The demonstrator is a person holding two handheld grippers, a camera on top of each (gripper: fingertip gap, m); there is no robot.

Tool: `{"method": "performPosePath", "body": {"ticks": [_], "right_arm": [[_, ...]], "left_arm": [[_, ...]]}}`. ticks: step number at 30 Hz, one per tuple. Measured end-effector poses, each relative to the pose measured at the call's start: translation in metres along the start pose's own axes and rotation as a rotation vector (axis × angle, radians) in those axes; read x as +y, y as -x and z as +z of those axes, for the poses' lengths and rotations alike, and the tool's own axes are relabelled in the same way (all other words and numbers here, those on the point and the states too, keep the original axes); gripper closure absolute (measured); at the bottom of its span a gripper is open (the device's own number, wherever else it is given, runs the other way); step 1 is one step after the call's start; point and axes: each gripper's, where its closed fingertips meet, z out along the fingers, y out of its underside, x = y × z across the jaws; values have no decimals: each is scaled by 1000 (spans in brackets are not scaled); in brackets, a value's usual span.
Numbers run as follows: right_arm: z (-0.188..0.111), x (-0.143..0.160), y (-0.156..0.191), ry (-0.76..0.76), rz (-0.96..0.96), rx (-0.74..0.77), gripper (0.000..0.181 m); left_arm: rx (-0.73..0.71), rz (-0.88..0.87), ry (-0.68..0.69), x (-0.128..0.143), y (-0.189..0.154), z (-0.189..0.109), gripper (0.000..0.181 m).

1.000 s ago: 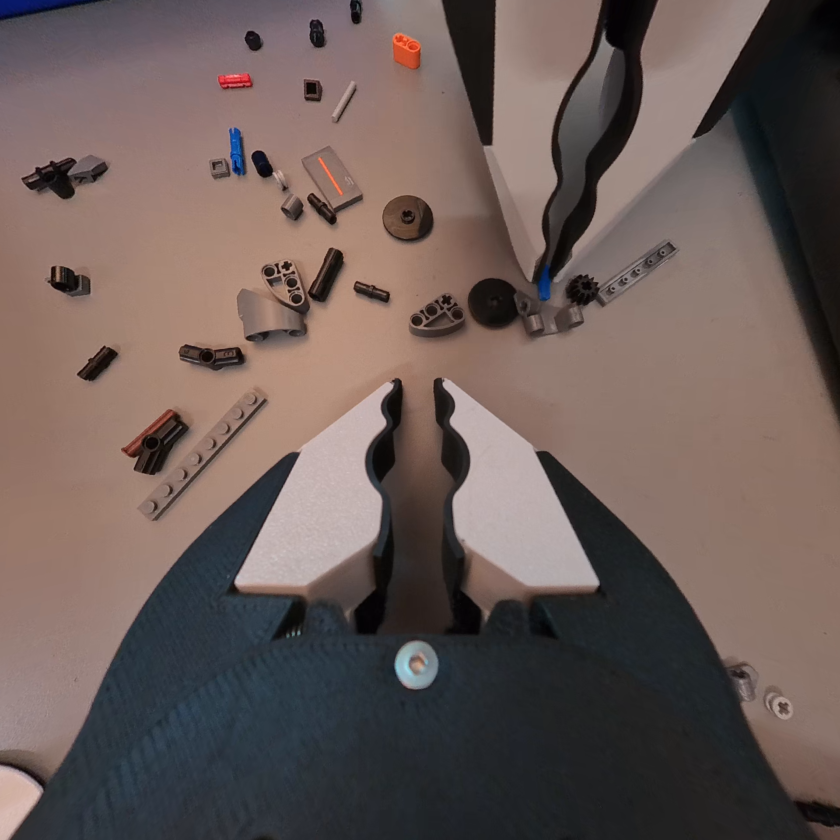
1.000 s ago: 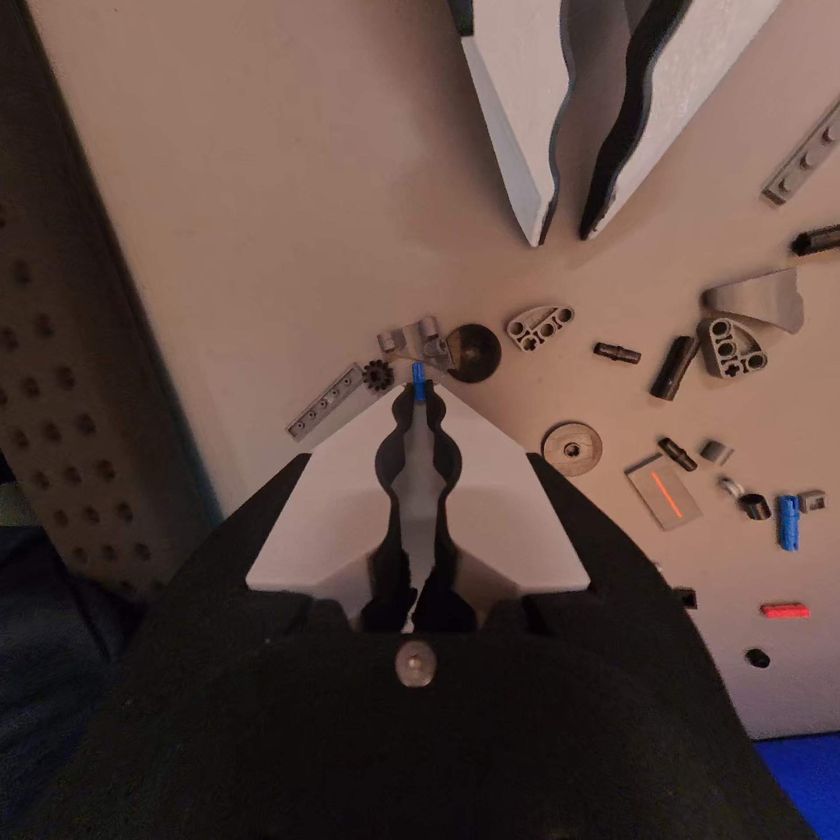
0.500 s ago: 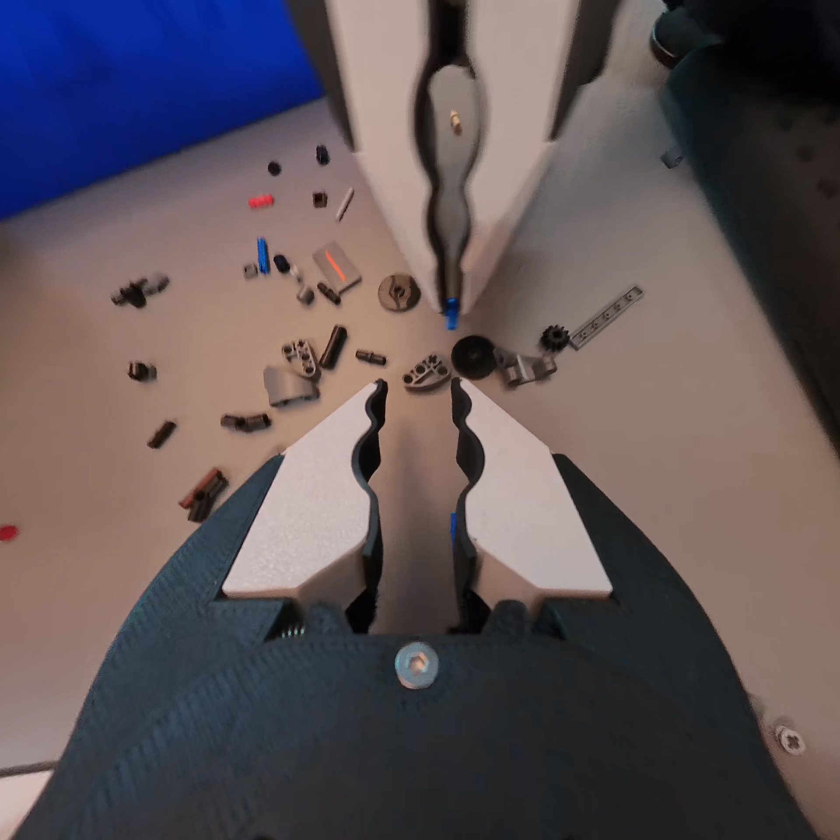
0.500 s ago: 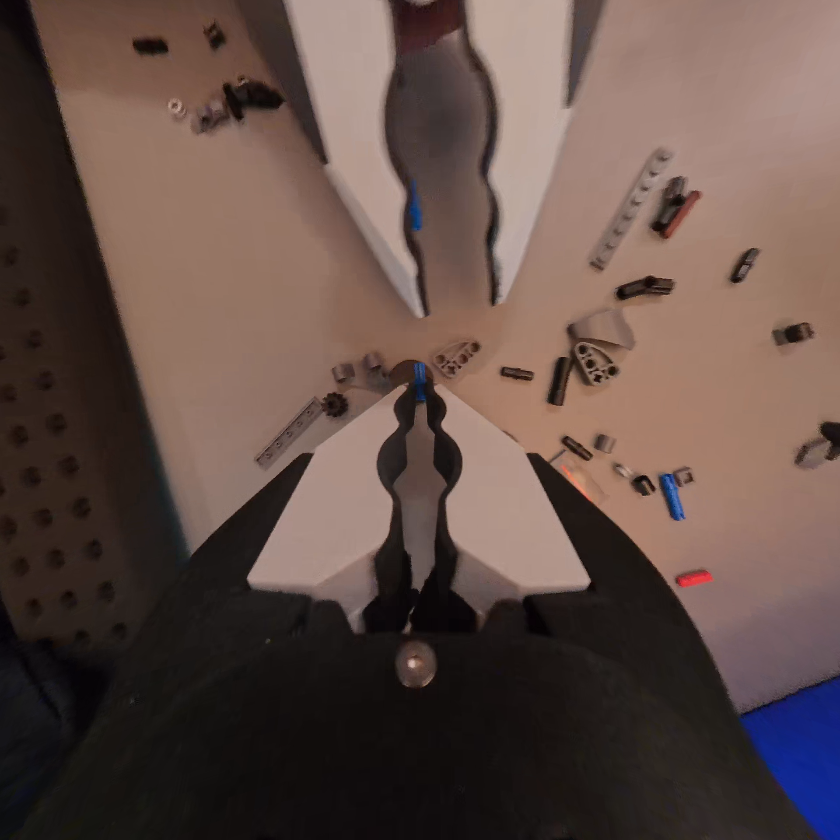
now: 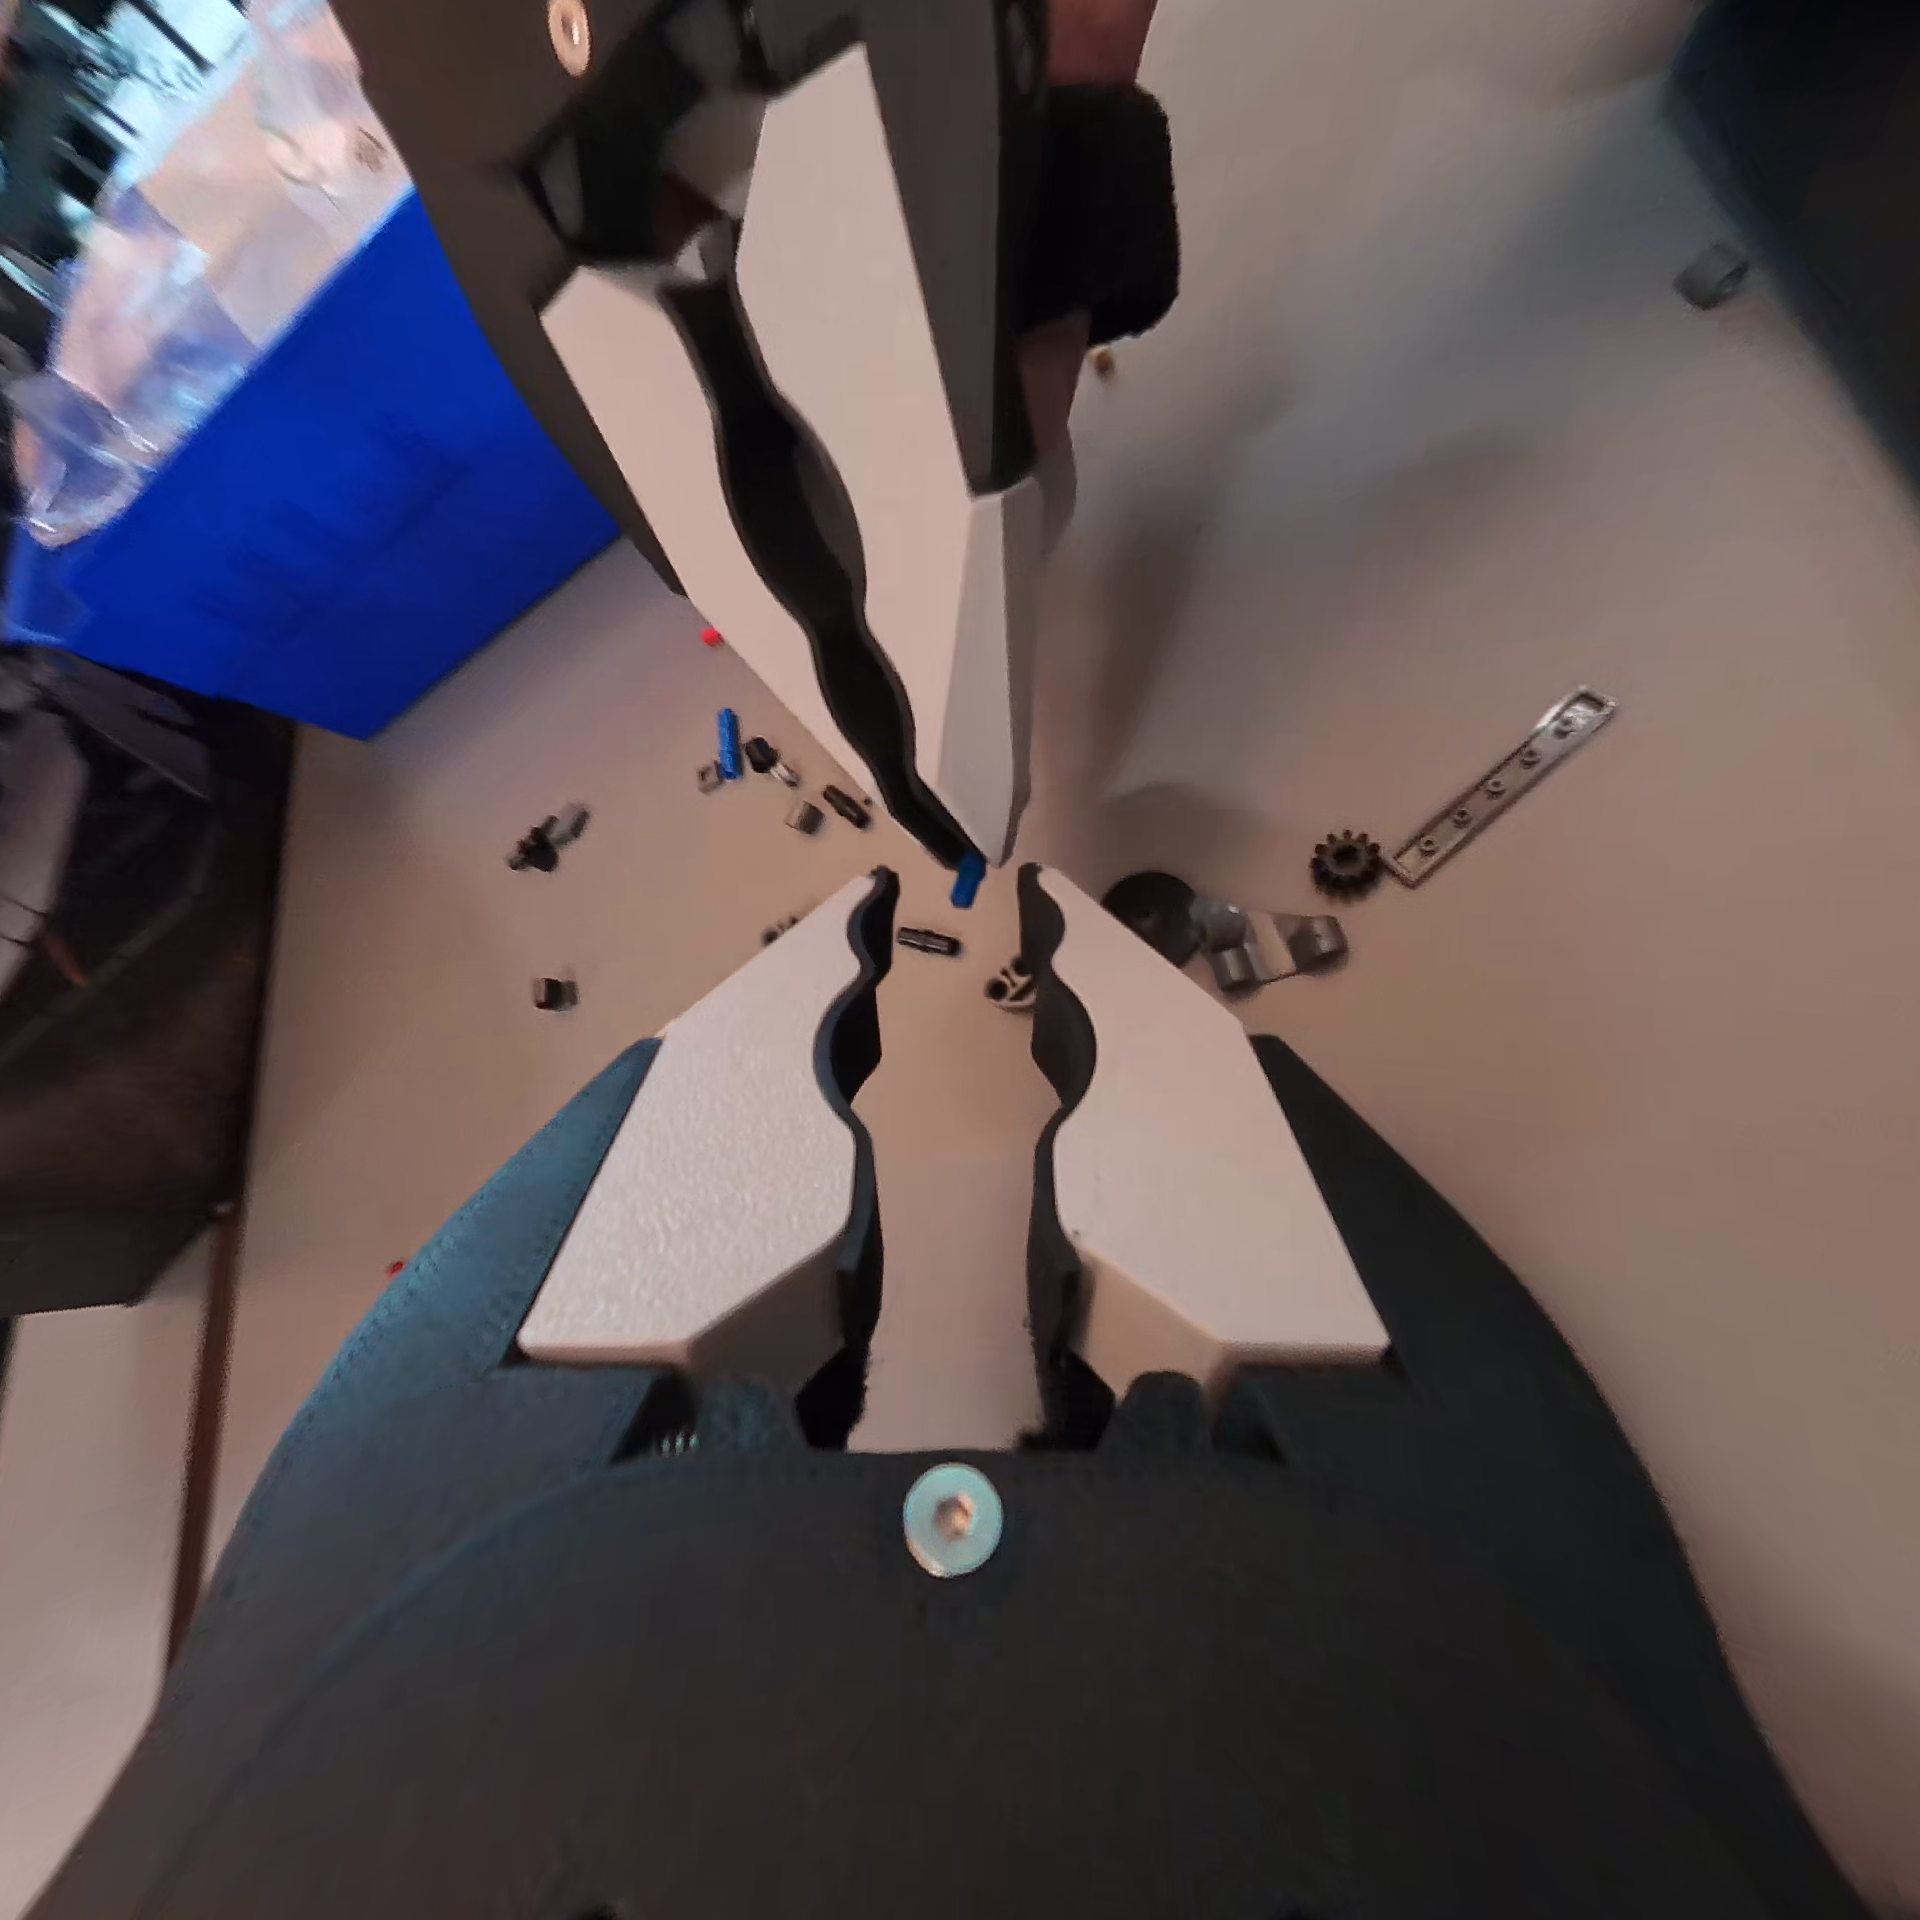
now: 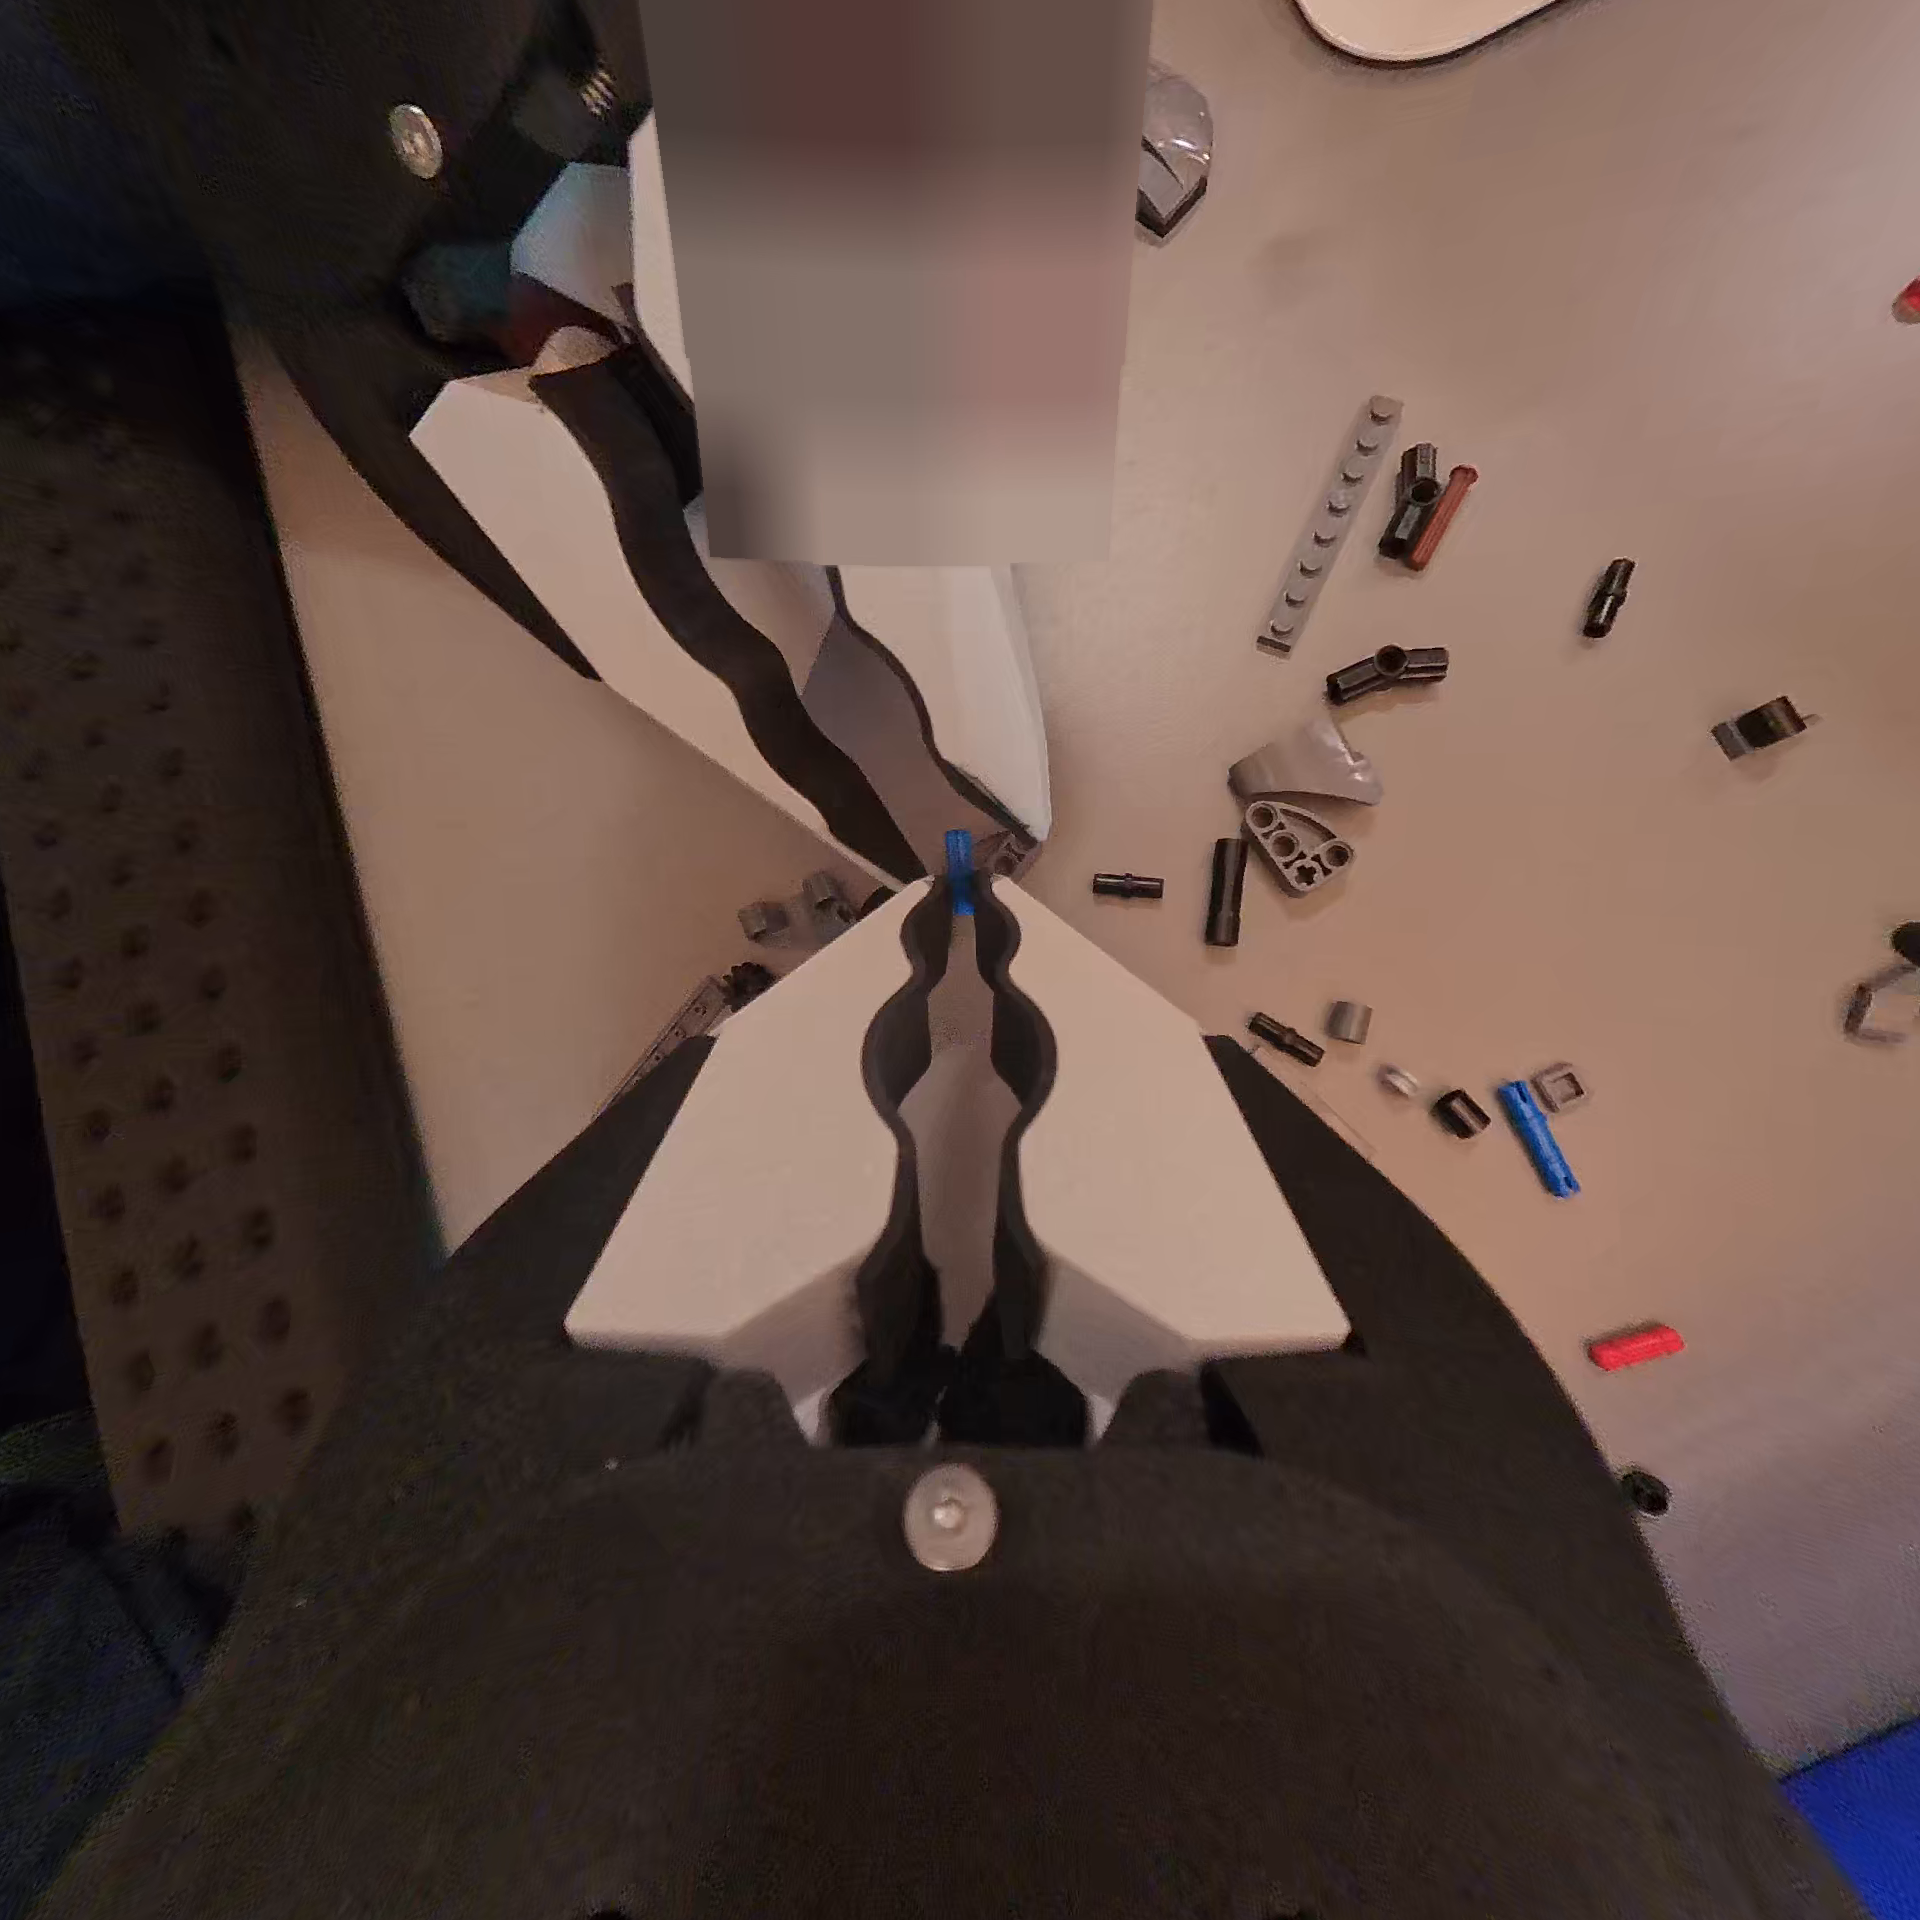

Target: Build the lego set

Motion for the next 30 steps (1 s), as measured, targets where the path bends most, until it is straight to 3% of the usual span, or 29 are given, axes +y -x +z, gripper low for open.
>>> {"method": "performPosePath", "body": {"ticks": [9, 16, 30], "right_arm": [[-2, -5, 2, -41, 30, -36, 179], [-7, -13, -2, -102, 62, -33, 178], [-33, -45, -6, -371, 178, -131, 177]], "left_arm": [[-27, 47, 40, 4, -1, 4, 178], [-87, 51, 23, 1, 9, 0, 180], [-239, 0, -107, -18, 36, -21, 180]]}}
